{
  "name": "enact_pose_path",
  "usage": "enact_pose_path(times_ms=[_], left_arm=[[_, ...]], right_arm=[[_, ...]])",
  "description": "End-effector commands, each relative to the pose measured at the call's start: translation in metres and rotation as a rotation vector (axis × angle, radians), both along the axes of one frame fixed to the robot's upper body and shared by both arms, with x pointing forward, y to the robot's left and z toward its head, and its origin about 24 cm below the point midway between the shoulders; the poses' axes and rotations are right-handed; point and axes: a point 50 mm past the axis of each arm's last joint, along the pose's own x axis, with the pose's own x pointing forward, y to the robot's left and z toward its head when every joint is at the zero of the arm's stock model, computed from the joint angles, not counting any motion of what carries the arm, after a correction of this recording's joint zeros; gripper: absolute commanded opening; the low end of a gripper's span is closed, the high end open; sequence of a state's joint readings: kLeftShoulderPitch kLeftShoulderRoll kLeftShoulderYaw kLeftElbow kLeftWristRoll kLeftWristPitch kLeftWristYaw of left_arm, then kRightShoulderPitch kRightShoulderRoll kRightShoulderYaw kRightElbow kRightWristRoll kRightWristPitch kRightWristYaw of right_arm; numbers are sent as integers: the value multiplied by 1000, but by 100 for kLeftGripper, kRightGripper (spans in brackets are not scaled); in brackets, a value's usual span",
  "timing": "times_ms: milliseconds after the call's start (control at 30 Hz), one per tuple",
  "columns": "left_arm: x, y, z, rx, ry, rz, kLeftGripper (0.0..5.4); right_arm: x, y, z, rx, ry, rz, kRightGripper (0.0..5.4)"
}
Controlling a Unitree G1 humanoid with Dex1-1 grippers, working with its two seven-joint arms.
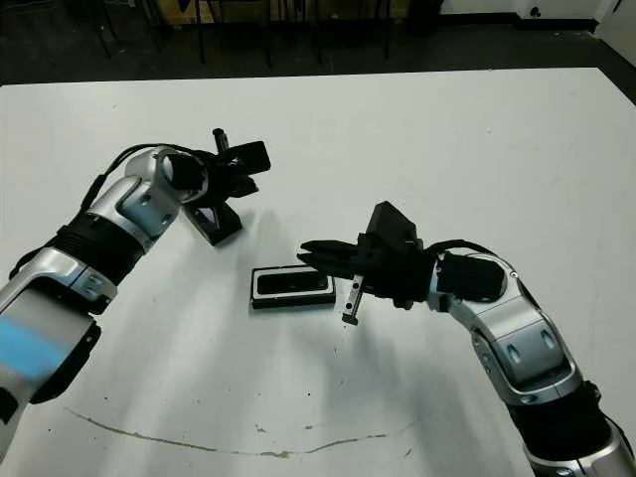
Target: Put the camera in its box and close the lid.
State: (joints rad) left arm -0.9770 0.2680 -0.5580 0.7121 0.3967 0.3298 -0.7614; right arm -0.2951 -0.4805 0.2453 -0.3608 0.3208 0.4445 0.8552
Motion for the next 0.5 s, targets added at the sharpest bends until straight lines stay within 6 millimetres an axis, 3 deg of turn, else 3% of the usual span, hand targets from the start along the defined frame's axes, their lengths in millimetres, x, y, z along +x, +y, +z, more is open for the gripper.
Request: enact_pose_path(times_ms=[33,500], left_arm=[[0,3,-3,62,30,-2,0],[-5,-2,-6,435,241,-151,0]], right_arm=[[-2,-3,-8,-23,32,-14,1],[-4,0,-8,-34,9,-21,1]])
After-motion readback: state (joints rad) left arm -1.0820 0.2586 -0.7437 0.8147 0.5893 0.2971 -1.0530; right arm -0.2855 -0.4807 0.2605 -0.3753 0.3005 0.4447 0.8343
